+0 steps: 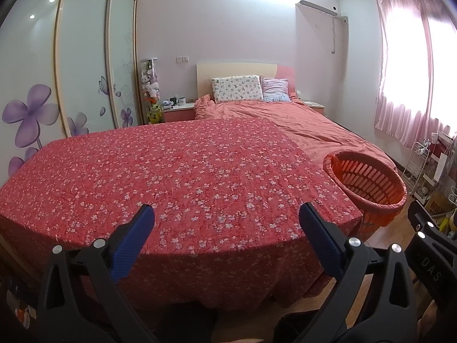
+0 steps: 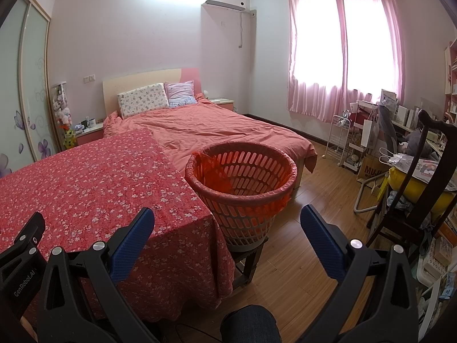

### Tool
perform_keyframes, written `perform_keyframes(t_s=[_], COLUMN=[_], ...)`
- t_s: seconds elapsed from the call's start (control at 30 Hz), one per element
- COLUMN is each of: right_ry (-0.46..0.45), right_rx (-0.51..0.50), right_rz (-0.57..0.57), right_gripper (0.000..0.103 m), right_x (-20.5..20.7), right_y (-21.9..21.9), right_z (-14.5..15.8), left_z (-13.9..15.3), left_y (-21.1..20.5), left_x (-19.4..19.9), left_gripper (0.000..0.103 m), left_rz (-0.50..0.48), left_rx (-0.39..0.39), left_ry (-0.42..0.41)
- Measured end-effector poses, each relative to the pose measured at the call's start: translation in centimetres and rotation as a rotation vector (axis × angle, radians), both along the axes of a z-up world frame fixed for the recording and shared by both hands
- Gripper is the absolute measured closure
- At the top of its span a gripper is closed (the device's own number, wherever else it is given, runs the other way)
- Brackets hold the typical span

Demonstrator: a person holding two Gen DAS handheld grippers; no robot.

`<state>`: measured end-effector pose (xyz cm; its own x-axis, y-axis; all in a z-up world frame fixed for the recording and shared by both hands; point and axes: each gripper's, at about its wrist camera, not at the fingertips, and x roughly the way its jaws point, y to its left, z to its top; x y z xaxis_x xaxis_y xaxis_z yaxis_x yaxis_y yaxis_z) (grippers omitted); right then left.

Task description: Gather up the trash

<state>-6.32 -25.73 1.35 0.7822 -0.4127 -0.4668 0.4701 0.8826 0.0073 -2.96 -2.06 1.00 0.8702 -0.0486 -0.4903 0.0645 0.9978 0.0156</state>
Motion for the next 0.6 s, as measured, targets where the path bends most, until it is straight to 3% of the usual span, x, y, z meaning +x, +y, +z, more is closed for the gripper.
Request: perform_keyframes(t_s=[0.6], right_ry=[0.000], right_rx=[0.001], right_rz=[0.000], right_gripper=[0.002], right_x=[-0.02], right_y=[-0.03], right_z=[0.03], left_z=[-0.16], left_y=[0.17], left_x=[0.00], left_gripper=[0.004], left_rz=[0.008], left_rx=[-0.008], left_ry=[0.006])
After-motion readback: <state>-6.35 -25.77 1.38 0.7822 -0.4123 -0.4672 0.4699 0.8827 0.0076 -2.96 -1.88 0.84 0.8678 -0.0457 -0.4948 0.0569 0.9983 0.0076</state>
